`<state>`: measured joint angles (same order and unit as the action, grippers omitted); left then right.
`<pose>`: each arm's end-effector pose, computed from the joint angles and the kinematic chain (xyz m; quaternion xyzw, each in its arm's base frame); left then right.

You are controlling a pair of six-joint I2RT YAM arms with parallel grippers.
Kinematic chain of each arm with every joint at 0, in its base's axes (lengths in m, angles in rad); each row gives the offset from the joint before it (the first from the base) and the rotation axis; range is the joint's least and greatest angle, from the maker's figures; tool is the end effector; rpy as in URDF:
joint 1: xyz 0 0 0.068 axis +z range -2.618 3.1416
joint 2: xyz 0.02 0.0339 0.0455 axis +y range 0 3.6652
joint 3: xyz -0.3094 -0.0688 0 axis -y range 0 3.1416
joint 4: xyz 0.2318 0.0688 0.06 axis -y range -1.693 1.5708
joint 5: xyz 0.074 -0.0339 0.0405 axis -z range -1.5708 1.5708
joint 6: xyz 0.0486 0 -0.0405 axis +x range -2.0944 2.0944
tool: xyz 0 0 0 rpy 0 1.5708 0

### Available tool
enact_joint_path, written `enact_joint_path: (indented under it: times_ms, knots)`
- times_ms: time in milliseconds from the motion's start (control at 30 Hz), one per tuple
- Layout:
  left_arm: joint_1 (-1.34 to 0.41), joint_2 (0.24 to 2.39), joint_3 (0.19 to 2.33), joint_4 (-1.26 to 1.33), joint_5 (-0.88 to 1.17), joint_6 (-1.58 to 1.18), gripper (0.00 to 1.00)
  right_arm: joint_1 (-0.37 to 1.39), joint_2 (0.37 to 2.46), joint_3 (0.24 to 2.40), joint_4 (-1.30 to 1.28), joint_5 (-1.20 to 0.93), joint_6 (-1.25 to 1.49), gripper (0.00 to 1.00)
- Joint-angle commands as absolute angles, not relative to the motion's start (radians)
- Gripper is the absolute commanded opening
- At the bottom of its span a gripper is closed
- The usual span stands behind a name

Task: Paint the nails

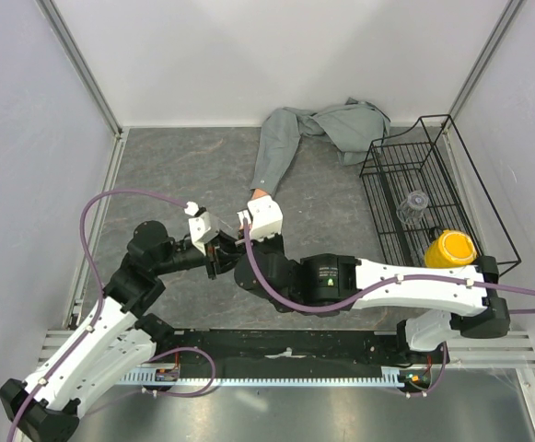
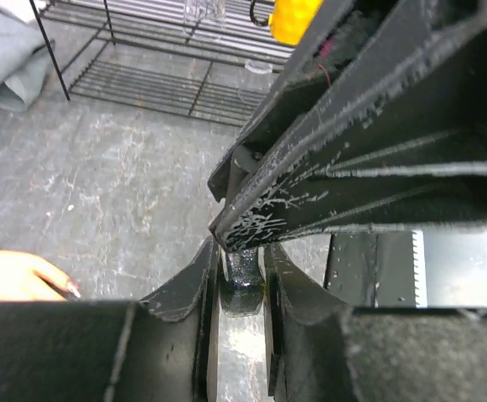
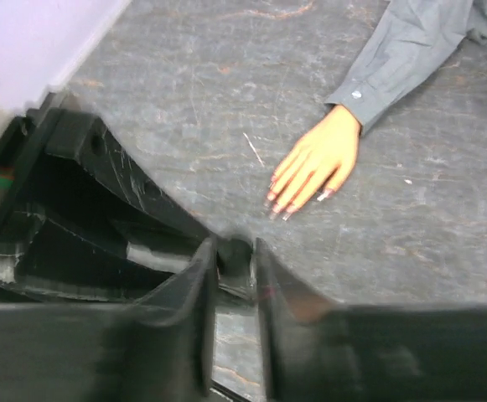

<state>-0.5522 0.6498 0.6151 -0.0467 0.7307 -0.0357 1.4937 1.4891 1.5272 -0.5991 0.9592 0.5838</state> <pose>0.0828 -0.0891 0.3437 0.4095 0.6021 -0.4348 0.5298 0.0636 0.3064 0.4364 -0.1407 0.7956 0.1650 0.5657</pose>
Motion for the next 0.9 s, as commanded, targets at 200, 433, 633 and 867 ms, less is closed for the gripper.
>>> enact_joint_path:
  times_ms: [200,433,633,867]
  knots:
    - [-0.529,0.687,0.640,0.067,0.709,-0.040,0.02,1.485,1.303,1.543,-0.715,0.830,0.416,0.71]
    - [-0.529,0.796,0.637,0.231,1.094,-0.156,0.02,1.402,1.168,1.513,-0.698,0.402,0.221,0.59]
    - [-0.534,0.847,0.606,0.408,1.239,-0.308,0.02,1.278,1.160,1.486,-0.667,0.071,0.161,0.62]
    - [-0.546,0.861,0.601,0.422,1.261,-0.328,0.02,1.235,1.201,1.482,-0.618,-0.024,0.138,0.63]
